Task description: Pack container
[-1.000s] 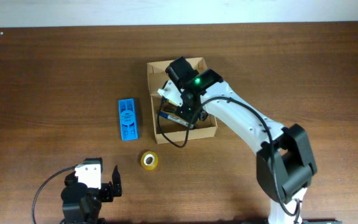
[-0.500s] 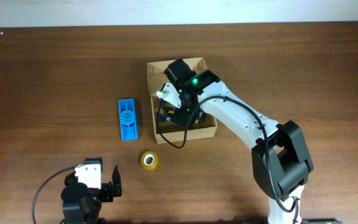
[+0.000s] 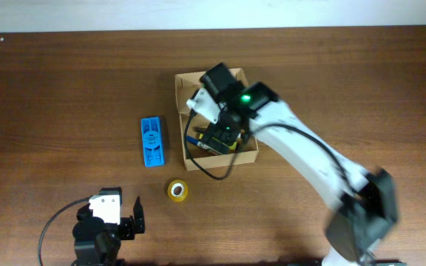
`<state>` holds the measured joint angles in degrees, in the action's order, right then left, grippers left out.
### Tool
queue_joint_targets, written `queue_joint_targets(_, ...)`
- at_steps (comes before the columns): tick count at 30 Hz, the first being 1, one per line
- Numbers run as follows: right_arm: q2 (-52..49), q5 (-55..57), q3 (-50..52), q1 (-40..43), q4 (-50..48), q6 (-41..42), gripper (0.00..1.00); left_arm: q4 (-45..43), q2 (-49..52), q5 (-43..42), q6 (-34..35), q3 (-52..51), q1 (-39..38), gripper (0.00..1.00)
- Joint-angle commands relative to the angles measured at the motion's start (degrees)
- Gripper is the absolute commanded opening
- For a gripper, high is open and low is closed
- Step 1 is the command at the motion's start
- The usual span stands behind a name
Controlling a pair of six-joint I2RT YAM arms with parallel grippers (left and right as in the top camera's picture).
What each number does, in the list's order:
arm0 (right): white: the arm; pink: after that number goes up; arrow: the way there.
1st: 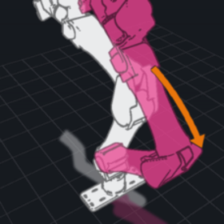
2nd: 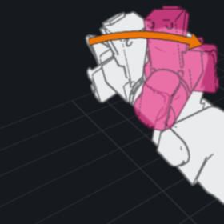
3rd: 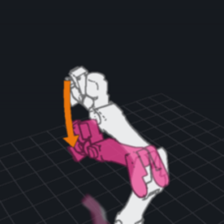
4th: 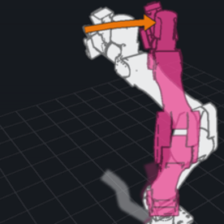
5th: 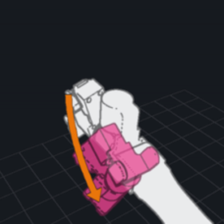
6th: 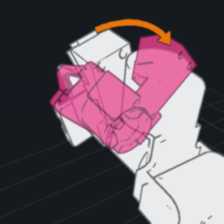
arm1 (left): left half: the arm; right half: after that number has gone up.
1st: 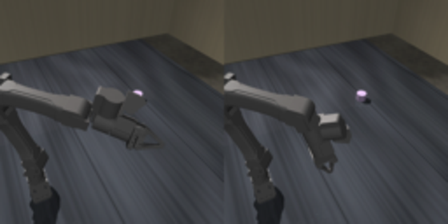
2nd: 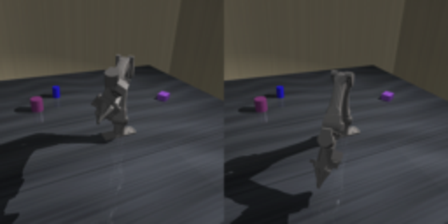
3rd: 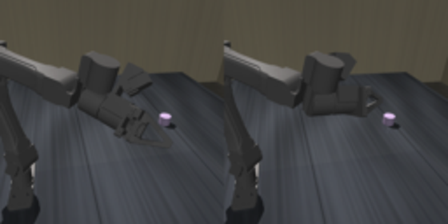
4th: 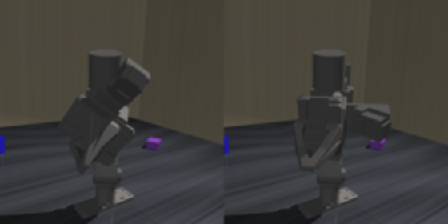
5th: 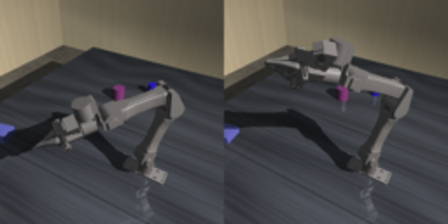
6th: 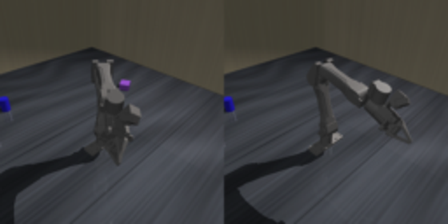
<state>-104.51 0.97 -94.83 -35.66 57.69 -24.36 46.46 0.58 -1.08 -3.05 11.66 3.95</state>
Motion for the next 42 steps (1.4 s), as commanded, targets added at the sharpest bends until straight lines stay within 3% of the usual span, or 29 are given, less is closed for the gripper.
queue_joint_targets(1,11.26,-0.33,-1.31,0.44,1.18,4.83,0.99,0.09,-0.28,-0.04,-0.94,-0.37,0.2,1.0)
queue_joint_targets(9,29.79,4.9,8.2,3.87,1.77,11.67,0.99,0.09,-0.28,-0.04,-0.94,-0.37,0.2,1.0)
queue_joint_targets(23,67.76,11.8,37.83,3.96,-4.66,25.24,0.99,0.09,-0.28,-0.04,-0.94,-0.37,0.2,1.0)
queue_joint_targets(27,77.66,11.78,44.41,3.96,-5.05,25.53,0.99,0.09,-0.28,-0.04,-0.92,-0.37,0.2,1.0)
queue_joint_targets(42,81.59,11.74,45.33,3.96,-3.69,25.49,0.99,0.09,-0.28,-0.04,-0.94,-0.37,0.2,1.0)
